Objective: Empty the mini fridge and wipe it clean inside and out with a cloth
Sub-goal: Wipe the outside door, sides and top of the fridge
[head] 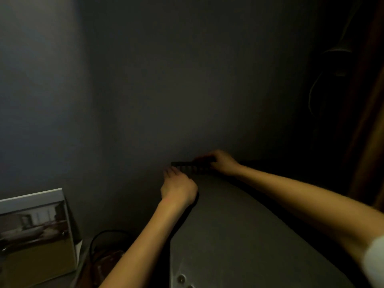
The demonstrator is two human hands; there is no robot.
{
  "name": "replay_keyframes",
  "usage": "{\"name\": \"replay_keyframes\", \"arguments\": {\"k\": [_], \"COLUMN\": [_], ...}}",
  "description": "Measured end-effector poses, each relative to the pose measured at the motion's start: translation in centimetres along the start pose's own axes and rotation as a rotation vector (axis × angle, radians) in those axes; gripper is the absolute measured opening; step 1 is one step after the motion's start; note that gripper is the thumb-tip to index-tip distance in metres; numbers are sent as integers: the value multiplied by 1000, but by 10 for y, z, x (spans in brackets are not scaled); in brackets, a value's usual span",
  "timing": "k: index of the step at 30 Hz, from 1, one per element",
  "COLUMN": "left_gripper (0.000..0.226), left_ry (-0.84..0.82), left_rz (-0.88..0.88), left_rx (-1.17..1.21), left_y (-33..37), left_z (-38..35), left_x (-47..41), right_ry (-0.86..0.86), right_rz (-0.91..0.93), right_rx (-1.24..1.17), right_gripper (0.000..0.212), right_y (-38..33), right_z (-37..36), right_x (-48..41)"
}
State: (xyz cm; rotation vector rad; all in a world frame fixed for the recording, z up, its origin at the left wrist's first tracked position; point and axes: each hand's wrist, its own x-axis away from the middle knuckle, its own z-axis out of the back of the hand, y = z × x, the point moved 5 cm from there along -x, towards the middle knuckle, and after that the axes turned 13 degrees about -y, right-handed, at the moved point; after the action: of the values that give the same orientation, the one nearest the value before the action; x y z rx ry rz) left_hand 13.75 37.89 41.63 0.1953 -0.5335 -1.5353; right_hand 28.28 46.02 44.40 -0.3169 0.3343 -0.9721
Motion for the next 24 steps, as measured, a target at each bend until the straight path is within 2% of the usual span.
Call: {"name": "replay_keyframes", "arguments": {"k": [4,8,10,13,17,21,24], "left_gripper": [60,58,58,55,53,52,54], "left_ry": [13,45,56,34,5,-2,-34], "left_rz": [-22,-84,-164,-272,-296,-314,-299], "left_rx": [1,-38,-85,-188,-209,-223,-277], "left_y": [-1,-2,3,13,16,18,19], "left_z": [-1,-3,-2,-2,0,-1,-3], "left_x": [-3,-8,-6,3,4,10,10], "right_ry": [-81,-238,-197,-56,28,-203,-322], "right_rz": [-23,88,52,-112,-151,51,110], "right_rx": [-153,-197,-157,-7,-95,-151,-153], "right_gripper": [39,58,60,49,42,48,46], "right_y": [-13,-7,20,73,58,21,55], "right_z": [-23,-9,12,37,20,6,36], "right_x": [-15,47,75,79,38,57,108]}}
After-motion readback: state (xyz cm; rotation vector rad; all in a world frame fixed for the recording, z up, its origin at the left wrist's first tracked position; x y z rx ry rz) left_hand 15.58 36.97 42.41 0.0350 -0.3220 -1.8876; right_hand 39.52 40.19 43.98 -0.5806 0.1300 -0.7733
